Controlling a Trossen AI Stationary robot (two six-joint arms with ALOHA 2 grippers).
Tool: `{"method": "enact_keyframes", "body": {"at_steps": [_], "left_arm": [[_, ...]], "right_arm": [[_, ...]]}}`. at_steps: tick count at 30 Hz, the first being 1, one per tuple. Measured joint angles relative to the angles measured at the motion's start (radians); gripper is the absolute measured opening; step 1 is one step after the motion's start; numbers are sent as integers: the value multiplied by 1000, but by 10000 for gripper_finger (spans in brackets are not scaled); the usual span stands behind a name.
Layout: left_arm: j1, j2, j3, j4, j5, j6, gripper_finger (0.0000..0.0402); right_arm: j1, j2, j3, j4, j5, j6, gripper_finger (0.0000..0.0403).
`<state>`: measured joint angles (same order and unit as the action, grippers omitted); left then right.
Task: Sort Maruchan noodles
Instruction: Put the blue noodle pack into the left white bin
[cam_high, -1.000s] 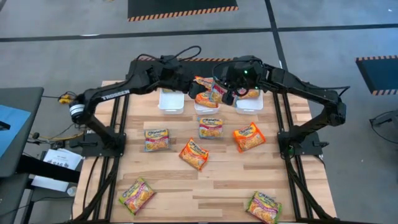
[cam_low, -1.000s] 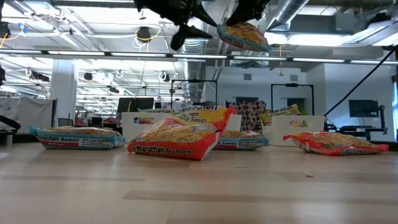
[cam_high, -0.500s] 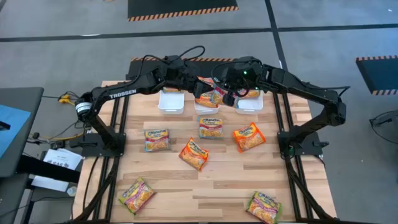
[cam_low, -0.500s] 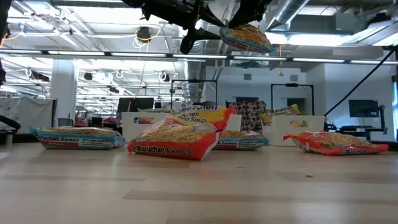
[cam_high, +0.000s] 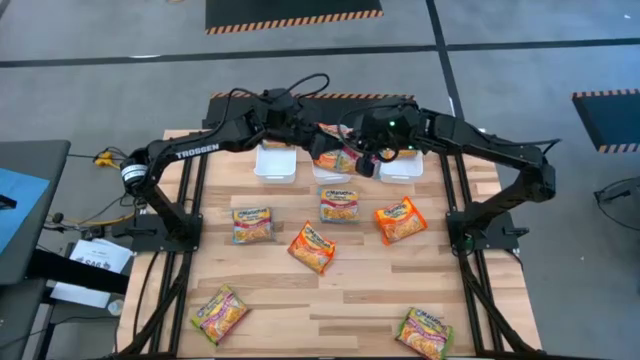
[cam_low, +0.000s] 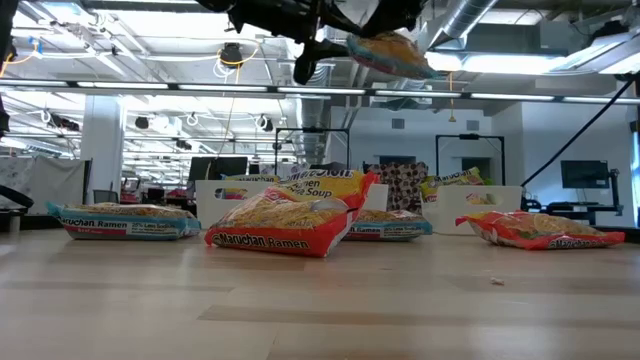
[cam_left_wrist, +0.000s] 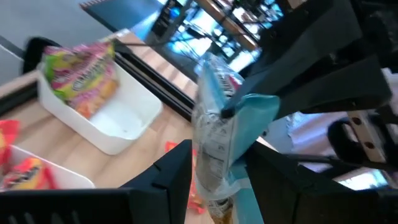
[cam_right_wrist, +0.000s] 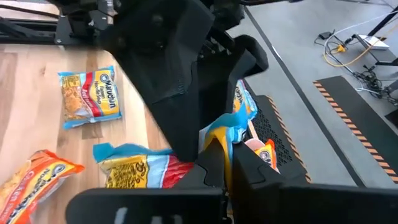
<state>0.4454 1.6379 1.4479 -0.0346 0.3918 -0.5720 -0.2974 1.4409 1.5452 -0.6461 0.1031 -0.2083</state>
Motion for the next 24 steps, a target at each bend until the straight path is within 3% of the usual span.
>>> {"method": "enact_keyframes", "body": {"at_steps": [19, 24], "left_arm": [[-22, 0, 0, -104, 39, 92, 136], [-22, 0, 0, -106, 42, 93, 107]], "right_arm": [[23, 37, -1, 37, 20, 50, 13], [23, 37, -1, 32, 19, 51, 13]]}}
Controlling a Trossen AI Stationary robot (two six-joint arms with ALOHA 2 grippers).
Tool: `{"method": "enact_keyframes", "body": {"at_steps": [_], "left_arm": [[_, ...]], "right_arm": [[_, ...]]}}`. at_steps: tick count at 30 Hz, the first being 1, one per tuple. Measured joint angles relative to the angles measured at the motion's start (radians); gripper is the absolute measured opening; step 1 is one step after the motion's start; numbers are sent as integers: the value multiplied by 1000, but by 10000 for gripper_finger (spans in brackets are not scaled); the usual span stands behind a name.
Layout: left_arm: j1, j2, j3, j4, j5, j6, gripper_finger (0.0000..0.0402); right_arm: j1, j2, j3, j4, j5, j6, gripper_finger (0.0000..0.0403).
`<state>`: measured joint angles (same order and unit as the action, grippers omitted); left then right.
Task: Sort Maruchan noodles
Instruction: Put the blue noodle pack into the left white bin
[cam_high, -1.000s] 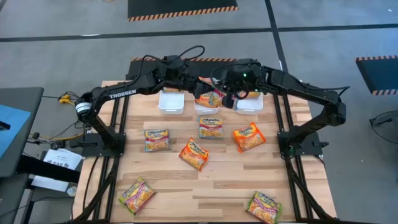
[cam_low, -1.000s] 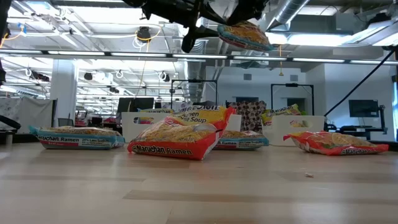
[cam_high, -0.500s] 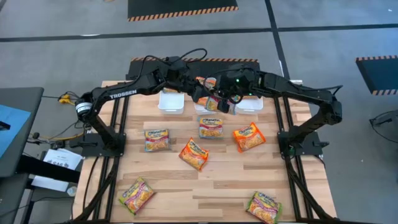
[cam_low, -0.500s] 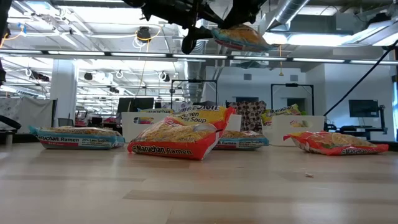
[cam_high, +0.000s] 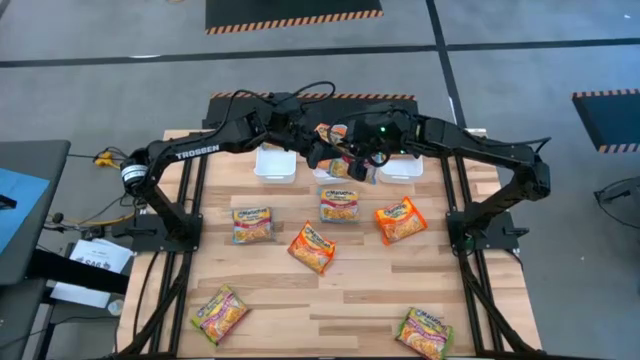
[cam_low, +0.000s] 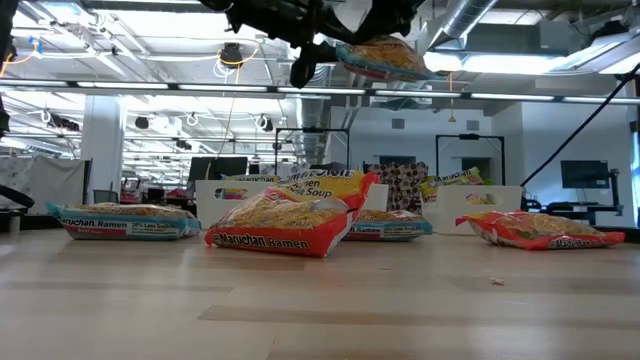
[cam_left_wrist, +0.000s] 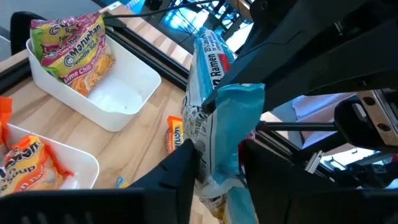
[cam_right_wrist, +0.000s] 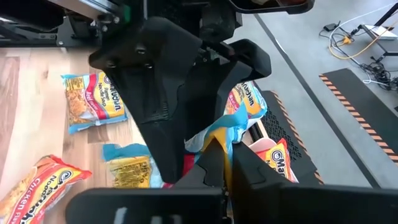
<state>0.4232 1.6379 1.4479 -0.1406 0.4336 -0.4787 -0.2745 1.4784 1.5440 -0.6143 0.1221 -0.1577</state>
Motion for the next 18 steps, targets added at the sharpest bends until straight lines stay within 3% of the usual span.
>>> {"method": "enact_keyframes", "body": {"at_steps": [10, 18], "left_arm": [[0, 0, 0, 0, -3, 32, 9], [9, -1, 0, -8, 6, 40, 0]], "right_arm": [[-1, 0, 0, 0, 10, -8, 78], [-3, 0, 14, -6, 10, -8, 155]]}}
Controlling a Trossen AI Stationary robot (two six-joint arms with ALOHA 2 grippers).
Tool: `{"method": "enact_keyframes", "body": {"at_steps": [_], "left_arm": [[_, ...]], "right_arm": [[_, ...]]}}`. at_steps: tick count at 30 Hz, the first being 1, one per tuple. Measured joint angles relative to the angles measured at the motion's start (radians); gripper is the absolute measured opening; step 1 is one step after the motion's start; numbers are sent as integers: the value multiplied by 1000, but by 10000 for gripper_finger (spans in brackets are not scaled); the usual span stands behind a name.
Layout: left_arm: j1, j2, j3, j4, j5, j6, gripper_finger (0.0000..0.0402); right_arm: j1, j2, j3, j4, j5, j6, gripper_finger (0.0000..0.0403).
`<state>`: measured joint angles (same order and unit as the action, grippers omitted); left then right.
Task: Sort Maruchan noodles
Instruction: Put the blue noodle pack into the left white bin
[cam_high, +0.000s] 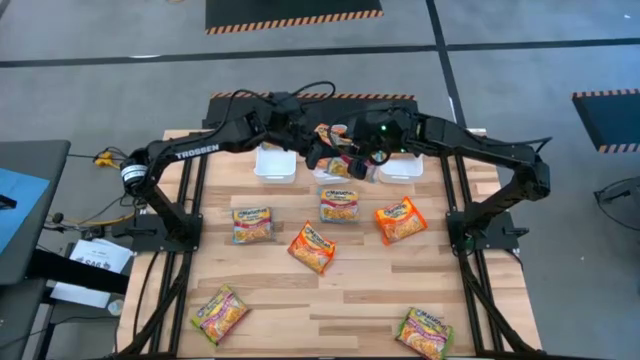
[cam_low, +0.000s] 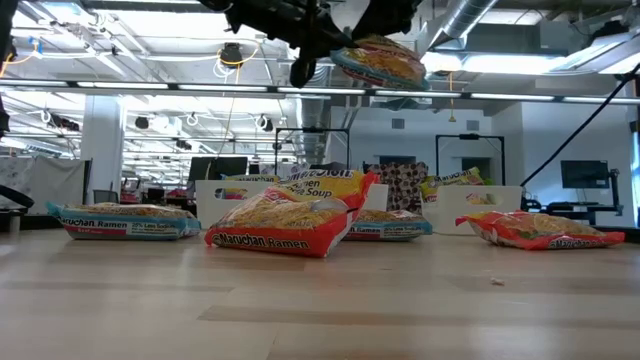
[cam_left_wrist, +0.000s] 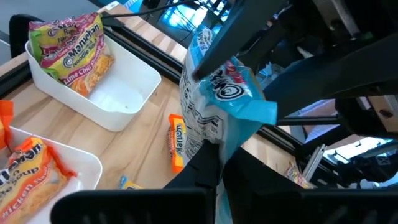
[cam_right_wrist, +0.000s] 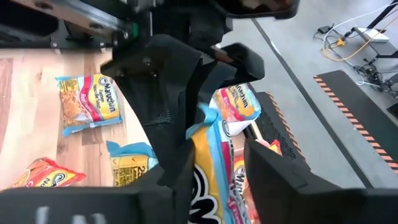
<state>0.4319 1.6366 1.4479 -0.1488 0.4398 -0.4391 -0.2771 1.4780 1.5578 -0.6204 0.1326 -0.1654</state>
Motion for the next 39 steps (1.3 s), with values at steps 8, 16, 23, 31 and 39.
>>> {"method": "enact_keyframes", "body": {"at_steps": [8, 16, 23, 31, 39], "left_arm": [[50, -32, 0, -132, -8, 62, 0], [137, -109, 0, -250, -43, 144, 0], [257, -234, 0, -420, -106, 227, 0], [350, -346, -112, -317, -110, 222, 0], [404, -457, -493, 53, -102, 177, 0]], "right_arm": [[-12, -2, 118, -38, 1, -39, 218], [-54, -2, 274, -164, 4, -53, 227], [-91, -2, 347, -264, 4, -53, 226], [-139, -2, 348, -305, 3, -53, 225], [-171, -1, 348, -307, 3, -53, 225]]}}
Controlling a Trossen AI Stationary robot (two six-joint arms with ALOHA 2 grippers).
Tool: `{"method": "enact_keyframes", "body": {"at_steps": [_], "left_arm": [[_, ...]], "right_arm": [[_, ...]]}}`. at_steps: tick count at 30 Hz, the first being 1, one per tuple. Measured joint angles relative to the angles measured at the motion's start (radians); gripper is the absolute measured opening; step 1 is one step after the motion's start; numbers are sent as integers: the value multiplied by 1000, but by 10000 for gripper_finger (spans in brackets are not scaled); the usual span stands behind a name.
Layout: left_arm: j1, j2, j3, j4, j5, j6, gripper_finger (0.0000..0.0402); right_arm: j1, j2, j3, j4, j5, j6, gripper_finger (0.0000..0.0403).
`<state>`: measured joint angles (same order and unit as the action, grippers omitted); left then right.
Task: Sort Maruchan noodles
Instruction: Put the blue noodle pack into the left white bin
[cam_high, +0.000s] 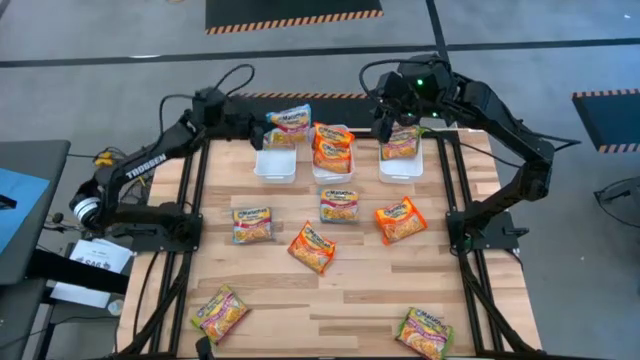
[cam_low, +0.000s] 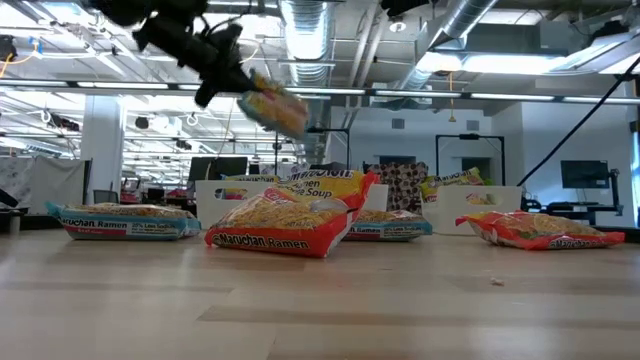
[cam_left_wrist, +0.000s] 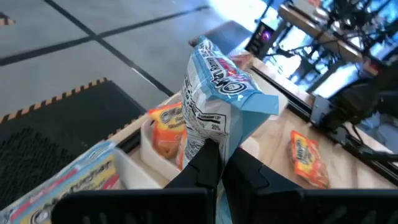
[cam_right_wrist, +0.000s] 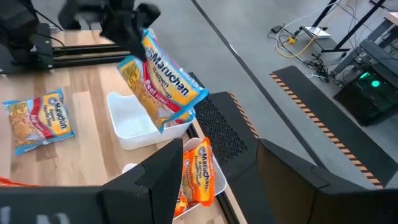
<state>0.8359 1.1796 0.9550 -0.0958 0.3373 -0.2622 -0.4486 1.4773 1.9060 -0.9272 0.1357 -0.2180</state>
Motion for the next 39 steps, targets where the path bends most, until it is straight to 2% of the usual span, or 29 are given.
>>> {"method": "enact_keyframes", "body": {"at_steps": [4, 8, 12, 15, 23, 29, 36, 39], "left_arm": [[36, -9, -163, 208, -3, -19, 0], [77, -9, -273, 391, 29, -7, 0], [138, -9, -355, 495, 115, -4, 0], [197, -9, -396, 515, 156, -1, 0], [312, 15, -439, 506, 217, 17, 0], [308, 117, -439, 519, 235, 14, 0], [305, 229, -439, 693, 266, -36, 0], [305, 262, -439, 698, 262, -36, 0]], "right_arm": [[-10, 0, 0, 0, 0, 0, 225], [-13, 0, 0, 0, 0, 0, 225], [-12, 0, 0, 0, 0, 0, 225], [-12, 0, 0, 0, 0, 1, 225], [-12, 0, 0, 0, 0, 8, 225], [-12, 0, 0, 0, 0, 8, 225], [-12, 0, 0, -1, 0, 10, 225], [-12, 0, 0, -1, 0, 10, 225]]}}
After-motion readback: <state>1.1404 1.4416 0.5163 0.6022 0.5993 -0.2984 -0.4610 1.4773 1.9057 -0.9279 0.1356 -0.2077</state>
